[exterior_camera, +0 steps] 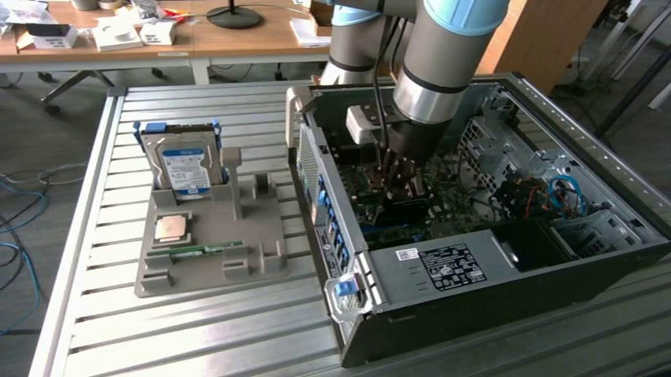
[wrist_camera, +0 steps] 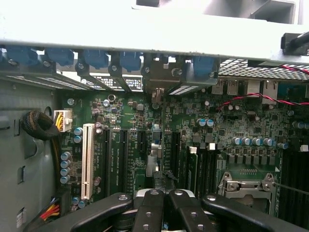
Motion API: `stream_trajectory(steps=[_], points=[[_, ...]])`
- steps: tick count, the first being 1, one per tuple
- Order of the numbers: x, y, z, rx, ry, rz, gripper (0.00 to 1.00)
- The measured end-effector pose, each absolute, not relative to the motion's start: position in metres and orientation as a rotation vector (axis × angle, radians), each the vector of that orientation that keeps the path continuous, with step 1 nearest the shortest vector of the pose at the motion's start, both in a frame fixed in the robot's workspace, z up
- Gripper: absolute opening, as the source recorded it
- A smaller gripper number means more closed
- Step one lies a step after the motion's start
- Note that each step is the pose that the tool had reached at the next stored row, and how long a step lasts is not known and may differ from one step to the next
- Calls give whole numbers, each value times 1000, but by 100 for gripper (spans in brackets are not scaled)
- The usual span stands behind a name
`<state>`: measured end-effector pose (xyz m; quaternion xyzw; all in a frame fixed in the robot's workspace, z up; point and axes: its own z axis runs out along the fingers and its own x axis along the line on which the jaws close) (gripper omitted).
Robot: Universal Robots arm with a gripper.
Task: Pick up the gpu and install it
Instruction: 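Press down on the gpu until it lock into place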
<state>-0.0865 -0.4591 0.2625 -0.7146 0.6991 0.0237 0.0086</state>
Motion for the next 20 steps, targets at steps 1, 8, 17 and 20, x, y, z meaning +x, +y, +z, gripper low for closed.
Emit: stream_trajectory(steps=[1, 8, 17, 20], points=[[-86, -459, 262, -2233, 2184, 74, 11], [-86, -459, 268, -2232, 2184, 74, 11], [-86, -459, 279, -2233, 2184, 74, 11], [-86, -459, 284, -2233, 2184, 74, 11]])
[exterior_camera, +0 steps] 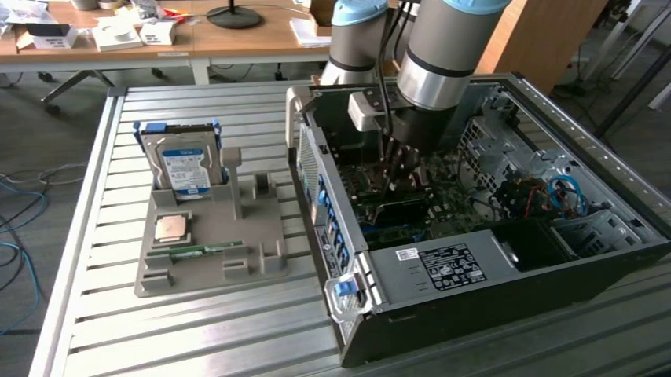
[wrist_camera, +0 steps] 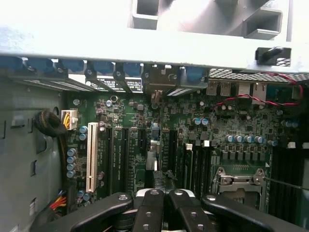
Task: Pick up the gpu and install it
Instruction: 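Press down on the gpu until it lock into place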
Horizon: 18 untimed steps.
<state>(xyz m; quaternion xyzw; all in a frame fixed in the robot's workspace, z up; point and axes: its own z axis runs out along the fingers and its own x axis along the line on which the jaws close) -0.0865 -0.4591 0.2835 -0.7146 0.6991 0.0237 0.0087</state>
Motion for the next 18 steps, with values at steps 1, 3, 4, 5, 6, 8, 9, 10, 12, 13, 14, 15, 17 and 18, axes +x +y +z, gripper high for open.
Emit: stream_trajectory(steps=[1, 3, 4, 5, 6, 8, 9, 10, 12, 13, 14, 15, 17, 18], points=[[-86, -459, 285, -2233, 2184, 74, 11], [-86, -459, 288, -2233, 2184, 74, 11], [-86, -459, 290, -2233, 2184, 74, 11], [-86, -459, 291, -2233, 2184, 74, 11], [-87, -459, 293, -2232, 2184, 74, 11], [-86, -459, 296, -2233, 2184, 74, 11], [-86, -459, 297, -2233, 2184, 74, 11], [-86, -459, 299, -2233, 2184, 74, 11], [-86, -459, 302, -2233, 2184, 74, 11], [-86, -459, 303, -2233, 2184, 74, 11], [-86, -459, 304, -2233, 2184, 74, 11], [-86, -459, 305, -2232, 2184, 74, 11], [-86, -459, 308, -2233, 2184, 74, 11], [-86, -459, 309, -2233, 2184, 74, 11]])
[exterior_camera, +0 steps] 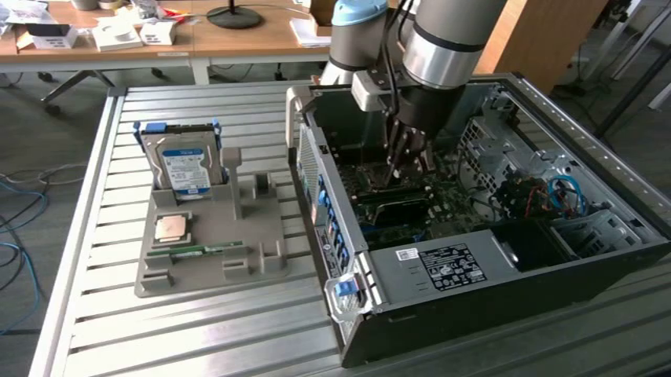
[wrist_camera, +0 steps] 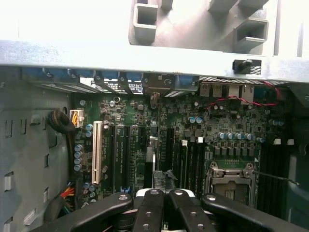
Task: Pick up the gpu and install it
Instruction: 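Press down on the gpu until it lock into place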
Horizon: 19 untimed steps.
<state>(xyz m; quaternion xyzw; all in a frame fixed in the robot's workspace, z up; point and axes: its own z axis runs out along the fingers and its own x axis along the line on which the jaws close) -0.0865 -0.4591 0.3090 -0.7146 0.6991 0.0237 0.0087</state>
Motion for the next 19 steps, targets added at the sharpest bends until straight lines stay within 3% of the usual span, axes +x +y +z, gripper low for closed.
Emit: stream_trajectory(steps=[19], points=[[-85, -459, 321, -2233, 2184, 74, 11]])
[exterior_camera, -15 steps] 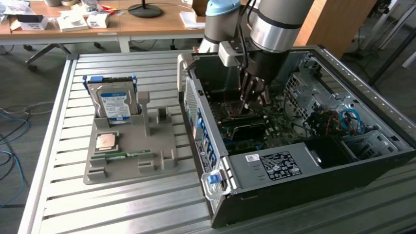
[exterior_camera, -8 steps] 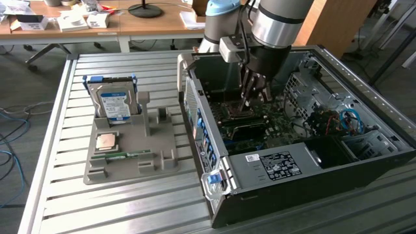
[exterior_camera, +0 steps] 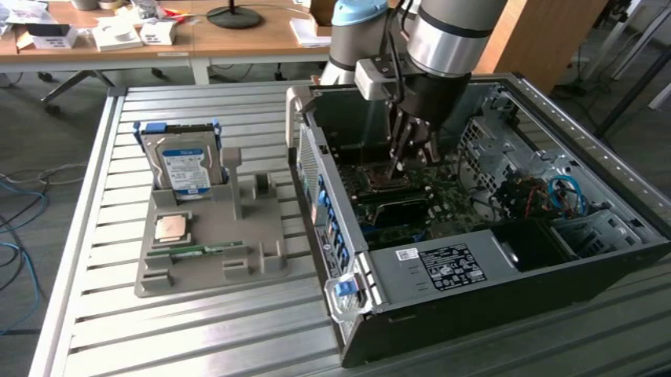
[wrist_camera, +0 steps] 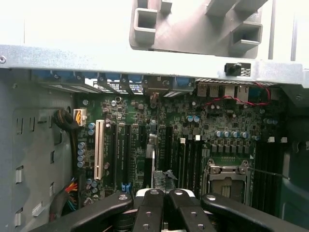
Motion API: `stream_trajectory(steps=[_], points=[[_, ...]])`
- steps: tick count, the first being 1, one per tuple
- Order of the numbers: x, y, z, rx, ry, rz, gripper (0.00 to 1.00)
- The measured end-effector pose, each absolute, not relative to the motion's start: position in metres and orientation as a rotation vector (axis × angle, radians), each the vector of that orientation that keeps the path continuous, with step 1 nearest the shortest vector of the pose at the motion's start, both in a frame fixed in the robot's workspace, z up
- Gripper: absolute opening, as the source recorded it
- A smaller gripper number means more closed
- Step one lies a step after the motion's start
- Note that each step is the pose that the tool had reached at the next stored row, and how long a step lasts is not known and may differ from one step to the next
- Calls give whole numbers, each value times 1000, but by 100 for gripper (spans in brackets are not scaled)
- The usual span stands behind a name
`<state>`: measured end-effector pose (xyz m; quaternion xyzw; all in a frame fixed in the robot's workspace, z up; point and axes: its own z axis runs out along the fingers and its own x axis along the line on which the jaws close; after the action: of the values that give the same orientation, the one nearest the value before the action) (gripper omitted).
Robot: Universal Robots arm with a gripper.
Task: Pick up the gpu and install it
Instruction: 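Press down on the gpu until it lock into place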
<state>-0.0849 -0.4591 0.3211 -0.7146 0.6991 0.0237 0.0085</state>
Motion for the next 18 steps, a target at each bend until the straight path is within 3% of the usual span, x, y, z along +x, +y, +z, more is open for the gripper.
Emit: stream_trajectory(steps=[18], points=[[-68, -459, 321, -2233, 2184, 74, 11]])
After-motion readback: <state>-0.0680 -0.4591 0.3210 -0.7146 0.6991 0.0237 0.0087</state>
